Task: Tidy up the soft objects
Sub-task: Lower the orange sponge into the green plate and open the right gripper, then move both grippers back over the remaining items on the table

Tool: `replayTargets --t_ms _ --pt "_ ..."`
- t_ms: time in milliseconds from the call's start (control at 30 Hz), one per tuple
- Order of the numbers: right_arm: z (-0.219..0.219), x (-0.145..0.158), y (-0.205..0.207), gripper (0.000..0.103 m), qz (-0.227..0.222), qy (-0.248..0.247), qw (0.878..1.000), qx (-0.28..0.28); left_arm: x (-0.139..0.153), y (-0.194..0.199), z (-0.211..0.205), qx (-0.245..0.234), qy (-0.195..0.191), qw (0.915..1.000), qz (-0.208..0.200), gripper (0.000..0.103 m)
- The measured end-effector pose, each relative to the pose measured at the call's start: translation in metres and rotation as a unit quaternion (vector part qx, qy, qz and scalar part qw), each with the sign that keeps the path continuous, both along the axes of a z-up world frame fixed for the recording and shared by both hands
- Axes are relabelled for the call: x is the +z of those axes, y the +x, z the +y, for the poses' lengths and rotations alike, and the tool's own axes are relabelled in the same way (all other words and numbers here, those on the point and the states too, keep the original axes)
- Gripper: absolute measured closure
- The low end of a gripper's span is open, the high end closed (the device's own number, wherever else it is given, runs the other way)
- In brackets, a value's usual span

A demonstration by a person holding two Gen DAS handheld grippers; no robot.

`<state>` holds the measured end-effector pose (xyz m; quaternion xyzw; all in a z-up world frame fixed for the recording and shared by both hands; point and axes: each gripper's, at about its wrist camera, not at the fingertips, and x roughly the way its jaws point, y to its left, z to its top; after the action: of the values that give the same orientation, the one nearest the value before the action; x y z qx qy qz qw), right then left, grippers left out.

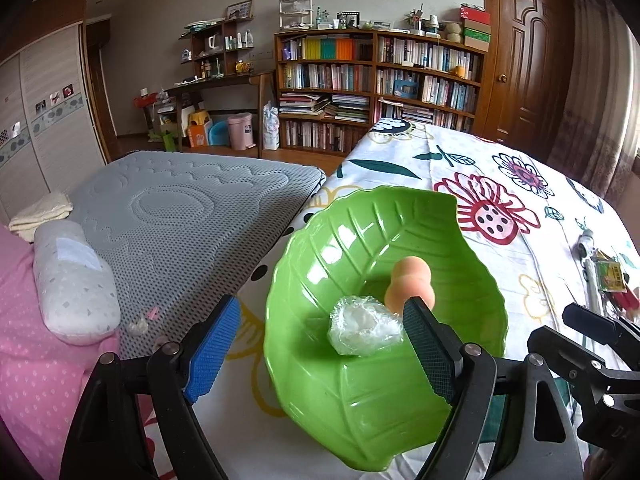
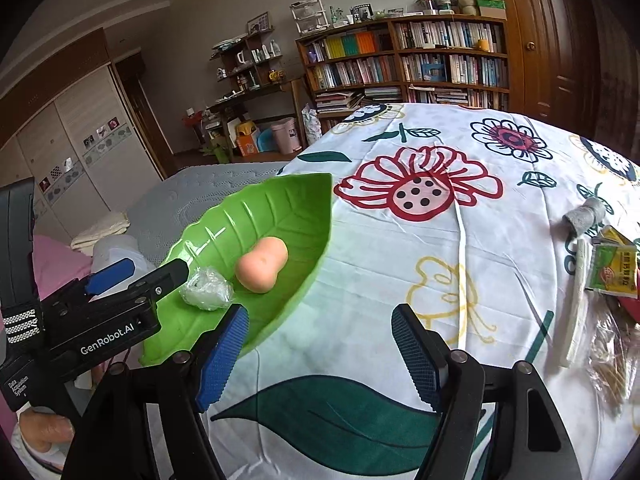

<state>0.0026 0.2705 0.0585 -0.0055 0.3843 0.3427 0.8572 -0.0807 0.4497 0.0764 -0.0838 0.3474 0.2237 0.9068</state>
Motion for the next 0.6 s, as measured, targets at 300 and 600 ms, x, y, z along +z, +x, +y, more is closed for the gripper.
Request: replayTargets --t_ms 300,600 --pt "-0.049 -0.011 0.001 0.024 0.014 0.003 0.998 -0.056 0.001 0.012 -0.035 -0.033 0.004 0.9994 0.005 0.016" --pt "-0.110 -0.017 0.003 0.019 0.019 0.004 0.992 -0.122 0.002 0.031 -0.077 -0.076 0.001 0.9970 0.016 0.016"
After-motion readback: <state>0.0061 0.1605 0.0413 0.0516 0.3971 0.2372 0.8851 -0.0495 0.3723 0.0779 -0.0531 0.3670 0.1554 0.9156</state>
